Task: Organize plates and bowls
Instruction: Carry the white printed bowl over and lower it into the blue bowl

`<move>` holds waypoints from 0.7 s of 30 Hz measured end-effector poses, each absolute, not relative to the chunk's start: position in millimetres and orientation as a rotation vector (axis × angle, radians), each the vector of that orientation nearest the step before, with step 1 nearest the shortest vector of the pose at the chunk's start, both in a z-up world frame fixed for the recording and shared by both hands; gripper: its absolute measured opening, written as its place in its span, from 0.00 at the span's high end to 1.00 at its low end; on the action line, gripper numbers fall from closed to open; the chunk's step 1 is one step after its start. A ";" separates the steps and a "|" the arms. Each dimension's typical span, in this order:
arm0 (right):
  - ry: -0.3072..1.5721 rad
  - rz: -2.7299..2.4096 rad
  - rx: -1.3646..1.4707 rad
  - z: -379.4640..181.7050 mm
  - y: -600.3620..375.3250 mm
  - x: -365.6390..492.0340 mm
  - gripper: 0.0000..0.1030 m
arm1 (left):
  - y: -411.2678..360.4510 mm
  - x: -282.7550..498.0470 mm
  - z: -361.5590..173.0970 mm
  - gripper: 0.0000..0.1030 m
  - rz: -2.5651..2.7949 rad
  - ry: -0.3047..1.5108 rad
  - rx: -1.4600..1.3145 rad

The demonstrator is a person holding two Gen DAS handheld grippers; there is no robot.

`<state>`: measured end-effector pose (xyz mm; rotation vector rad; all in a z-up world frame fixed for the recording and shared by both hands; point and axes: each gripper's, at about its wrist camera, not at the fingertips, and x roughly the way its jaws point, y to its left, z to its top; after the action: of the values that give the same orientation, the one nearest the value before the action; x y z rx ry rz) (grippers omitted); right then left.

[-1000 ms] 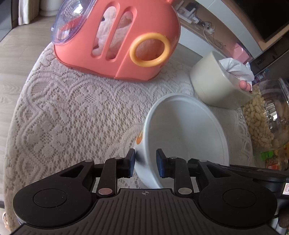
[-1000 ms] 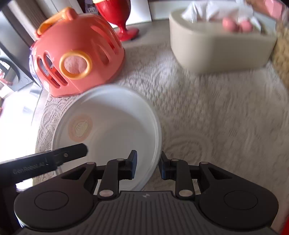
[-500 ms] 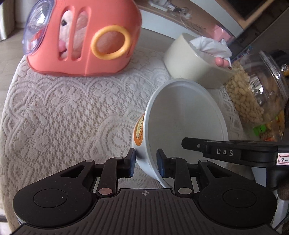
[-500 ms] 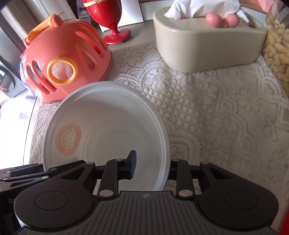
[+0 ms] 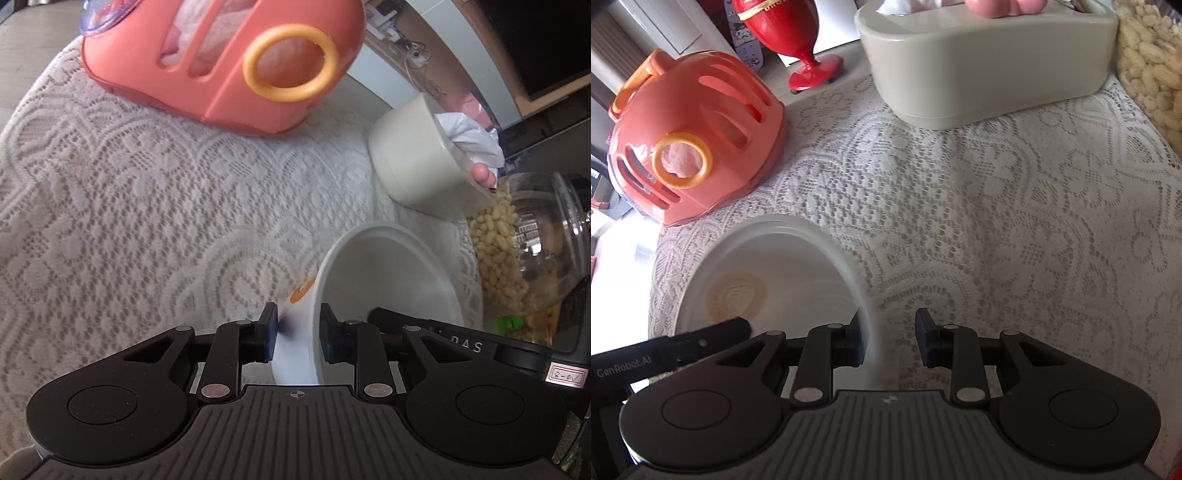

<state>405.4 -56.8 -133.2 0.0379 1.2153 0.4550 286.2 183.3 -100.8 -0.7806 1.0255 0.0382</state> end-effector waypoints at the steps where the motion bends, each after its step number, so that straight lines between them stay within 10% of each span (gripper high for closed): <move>1: 1.212 0.465 0.038 -132.0 -54.7 405.1 0.73 | 178.1 286.7 -97.7 0.73 0.039 1.019 -0.757; 11: 1.053 0.482 0.085 -54.0 -80.5 381.2 0.74 | 148.6 246.2 -9.0 0.68 -0.080 0.712 -0.670; 21: 0.937 0.505 0.030 0.0 -134.3 294.2 0.71 | 96.9 198.5 30.2 0.64 -0.186 0.814 -0.584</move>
<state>294.2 -134.3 0.0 0.0298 0.9374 0.5048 198.5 96.9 30.2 -0.5837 0.8141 -0.1864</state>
